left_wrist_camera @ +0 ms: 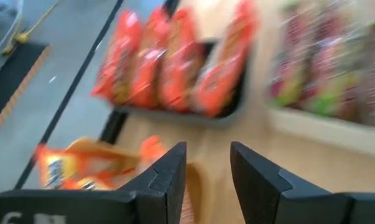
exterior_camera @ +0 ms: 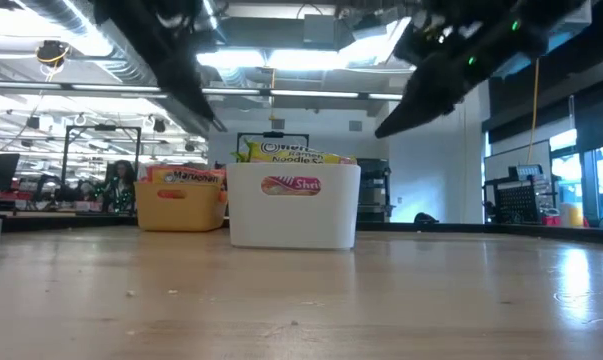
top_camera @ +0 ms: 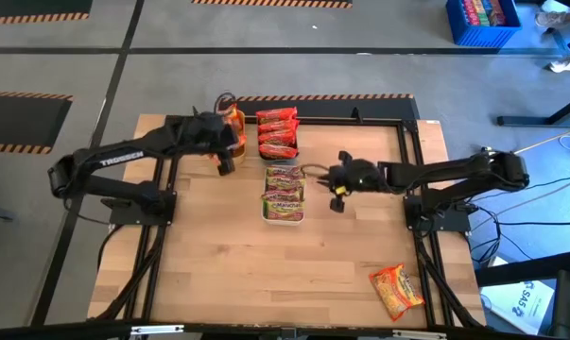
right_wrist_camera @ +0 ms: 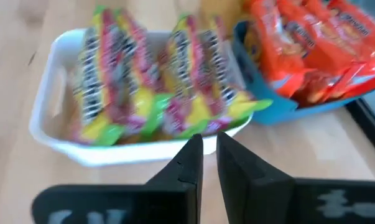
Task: Sort Maruchan noodles
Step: Put the orange noodle pack into the yellow bin
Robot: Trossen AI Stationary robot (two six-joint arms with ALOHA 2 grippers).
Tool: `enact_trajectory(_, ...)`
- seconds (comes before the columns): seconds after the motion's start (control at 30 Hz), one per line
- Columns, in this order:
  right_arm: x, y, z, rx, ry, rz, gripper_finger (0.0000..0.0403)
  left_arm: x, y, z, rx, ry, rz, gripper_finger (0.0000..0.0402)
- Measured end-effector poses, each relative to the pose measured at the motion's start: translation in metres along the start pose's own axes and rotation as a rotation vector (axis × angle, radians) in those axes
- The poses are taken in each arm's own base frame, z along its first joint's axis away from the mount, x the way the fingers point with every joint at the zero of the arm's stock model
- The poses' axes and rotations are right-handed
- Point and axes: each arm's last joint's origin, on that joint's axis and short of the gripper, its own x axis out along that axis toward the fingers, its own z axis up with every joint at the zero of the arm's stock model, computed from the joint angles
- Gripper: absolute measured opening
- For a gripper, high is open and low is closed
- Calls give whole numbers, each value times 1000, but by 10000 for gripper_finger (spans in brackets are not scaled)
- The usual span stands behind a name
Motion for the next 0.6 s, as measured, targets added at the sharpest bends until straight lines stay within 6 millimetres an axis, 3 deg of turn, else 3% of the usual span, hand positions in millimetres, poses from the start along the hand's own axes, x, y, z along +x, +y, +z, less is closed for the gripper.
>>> enact_trajectory(0.17, -21, 32, 12, 0, 142, 61, 12, -10, -43, 3, 8, -97, -137, 117)
enact_trajectory(0.3, -40, 55, 15, 121, 293, 161, 4, -11, -78, -5, 67, -118, -251, 117)
enact_trajectory(0.5, -66, 91, 5, 346, 506, 329, 1, -14, -113, -22, 103, -91, -351, 117)
enact_trajectory(0.6, -77, 108, -1, 450, 575, 330, 3, -16, -125, -29, 97, -81, -374, 117)
